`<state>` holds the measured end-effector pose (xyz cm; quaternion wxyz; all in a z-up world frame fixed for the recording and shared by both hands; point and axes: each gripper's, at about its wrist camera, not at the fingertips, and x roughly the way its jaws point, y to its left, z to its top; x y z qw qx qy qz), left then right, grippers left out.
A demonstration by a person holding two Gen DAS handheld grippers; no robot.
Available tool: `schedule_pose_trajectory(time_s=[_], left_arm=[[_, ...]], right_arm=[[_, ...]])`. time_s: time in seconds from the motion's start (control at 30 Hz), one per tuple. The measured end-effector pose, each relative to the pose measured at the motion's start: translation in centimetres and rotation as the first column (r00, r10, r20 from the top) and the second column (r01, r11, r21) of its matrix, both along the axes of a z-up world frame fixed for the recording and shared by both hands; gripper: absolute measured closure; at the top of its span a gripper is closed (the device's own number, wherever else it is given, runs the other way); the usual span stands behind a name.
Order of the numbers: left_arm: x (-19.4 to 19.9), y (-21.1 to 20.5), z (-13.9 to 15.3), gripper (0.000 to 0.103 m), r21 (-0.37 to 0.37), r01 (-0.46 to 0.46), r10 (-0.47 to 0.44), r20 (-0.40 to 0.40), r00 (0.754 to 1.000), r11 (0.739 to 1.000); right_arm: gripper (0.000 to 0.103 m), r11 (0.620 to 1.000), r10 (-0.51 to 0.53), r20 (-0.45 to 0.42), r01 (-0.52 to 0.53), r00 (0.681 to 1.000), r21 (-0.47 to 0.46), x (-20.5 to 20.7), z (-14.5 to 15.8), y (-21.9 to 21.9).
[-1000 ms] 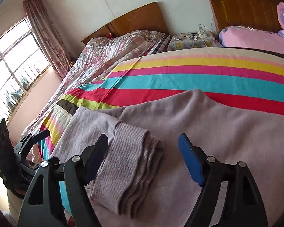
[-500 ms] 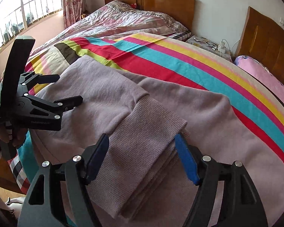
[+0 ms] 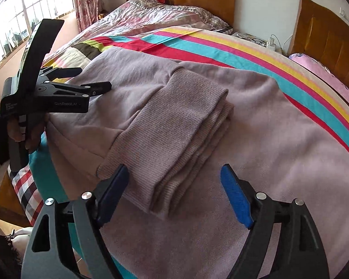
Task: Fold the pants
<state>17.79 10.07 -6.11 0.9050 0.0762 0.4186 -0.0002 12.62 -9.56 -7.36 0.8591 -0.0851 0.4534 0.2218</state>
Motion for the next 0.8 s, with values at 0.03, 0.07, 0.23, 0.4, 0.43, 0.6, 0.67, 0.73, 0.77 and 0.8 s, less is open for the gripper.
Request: schedule_pose_trajectory(time_s=[0.03, 0.07, 0.23, 0.4, 0.43, 0.6, 0.67, 0.73, 0.77, 0.8], left_arm=[[-0.2, -0.5, 0.4, 0.001, 0.025, -0.019, 0.019, -0.002, 1.000, 1.000], [-0.8, -1.2, 1.1, 0.001, 0.046, -0.025, 0.025, 0.011, 1.000, 0.999], [-3.7, -7.9, 3.1, 0.001, 0.025, 0.165, -0.167, 0.058, 0.984, 0.986], [-4.7, -13.1, -0.2, 0.001, 0.068, 0.242, -0.245, 0.037, 0.969, 0.968], [-4.7, -13.2, -0.5, 0.001, 0.058, 0.231, -0.233, 0.031, 0.972, 0.971], [-4.1, -12.5, -0.5, 0.001, 0.014, 0.227, -0.227, -0.015, 0.974, 0.974], [-4.4, -13.0, -0.4, 0.001, 0.046, 0.220, -0.220, -0.009, 0.976, 0.974], [-4.7, -13.4, -0.5, 0.001, 0.078, 0.213, -0.214, 0.010, 0.977, 0.974], [-4.7, -13.4, -0.5, 0.001, 0.082, 0.209, -0.212, 0.018, 0.977, 0.974], [-4.8, -13.3, -0.6, 0.001, 0.078, 0.208, -0.210, 0.022, 0.977, 0.975]], right_arm=[[0.022, 1.000, -0.020, -0.008, 0.020, 1.000, 0.008, 0.0, 0.1, -0.6], [0.022, 0.999, -0.044, 0.002, 0.044, 0.999, 0.011, -0.4, 0.4, -1.3], [0.018, 0.991, -0.133, -0.002, 0.133, 0.991, 0.030, -2.9, 0.0, -5.7], [0.017, 0.990, -0.138, 0.020, 0.137, 0.990, 0.028, -6.3, -0.4, -8.8], [0.016, 0.989, -0.144, 0.019, 0.143, 0.989, 0.033, -6.9, -0.5, -9.5], [0.016, 0.959, -0.236, 0.008, 0.231, 0.972, 0.165, -10.2, 0.6, -14.9], [0.016, 0.893, -0.335, 0.012, 0.313, 0.942, 0.323, -12.2, 1.9, -19.1], [0.016, 0.776, -0.477, -0.034, 0.439, 0.878, 0.453, -14.5, 2.3, -24.0], [0.016, 0.707, -0.533, -0.076, 0.493, 0.843, 0.507, -15.5, 2.2, -26.4], [0.018, 0.646, -0.567, -0.114, 0.526, 0.816, 0.553, -16.4, 2.0, -28.4]])
